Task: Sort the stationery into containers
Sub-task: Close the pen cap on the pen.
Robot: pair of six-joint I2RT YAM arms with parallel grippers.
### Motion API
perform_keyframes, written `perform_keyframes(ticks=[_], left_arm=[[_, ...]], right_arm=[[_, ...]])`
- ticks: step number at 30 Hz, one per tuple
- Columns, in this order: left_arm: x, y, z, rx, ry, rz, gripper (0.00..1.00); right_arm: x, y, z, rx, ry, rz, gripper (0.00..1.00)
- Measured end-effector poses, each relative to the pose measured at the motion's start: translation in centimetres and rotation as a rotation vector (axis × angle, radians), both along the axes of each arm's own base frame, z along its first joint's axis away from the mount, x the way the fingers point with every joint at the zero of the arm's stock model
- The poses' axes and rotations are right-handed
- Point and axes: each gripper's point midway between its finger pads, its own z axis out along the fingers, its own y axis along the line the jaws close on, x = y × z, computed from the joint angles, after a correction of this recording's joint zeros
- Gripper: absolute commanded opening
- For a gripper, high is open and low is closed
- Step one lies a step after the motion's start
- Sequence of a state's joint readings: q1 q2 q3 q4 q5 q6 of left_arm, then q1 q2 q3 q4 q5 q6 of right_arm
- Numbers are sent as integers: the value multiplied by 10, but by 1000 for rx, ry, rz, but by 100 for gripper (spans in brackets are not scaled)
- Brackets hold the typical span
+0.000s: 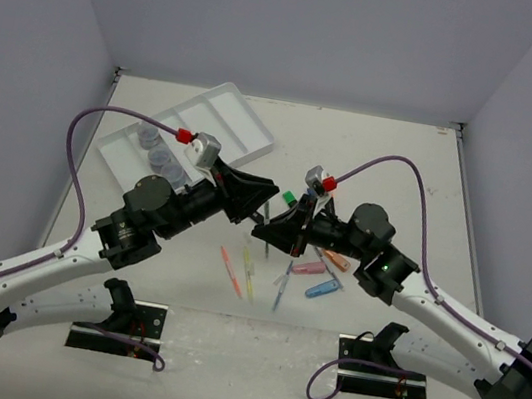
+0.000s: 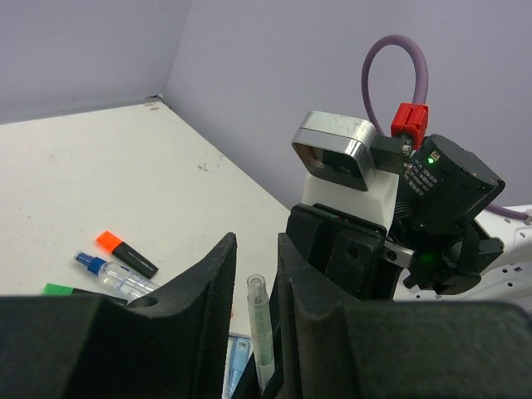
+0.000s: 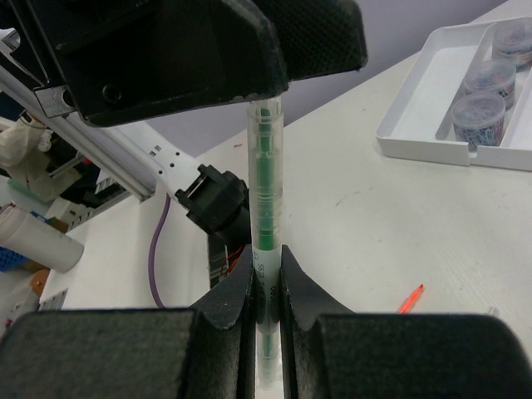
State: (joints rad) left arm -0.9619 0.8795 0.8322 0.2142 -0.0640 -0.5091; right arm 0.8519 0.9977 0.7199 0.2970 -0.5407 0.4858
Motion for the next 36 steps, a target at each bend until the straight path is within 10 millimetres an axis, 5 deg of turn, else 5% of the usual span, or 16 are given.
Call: perform_keyframes(ticks=[5,20,36], left_arm=[[-4,-2,1,-10,6,-26,0],[-9,1,26,-137,-31,-53,0],[-3,26,56,-378,-71,22,0]], right_arm=[[0,-1,5,1,-11,-5,0],[5,-4,36,-64,-57,-38,0],[16,11,73,-216,-48,0,0]])
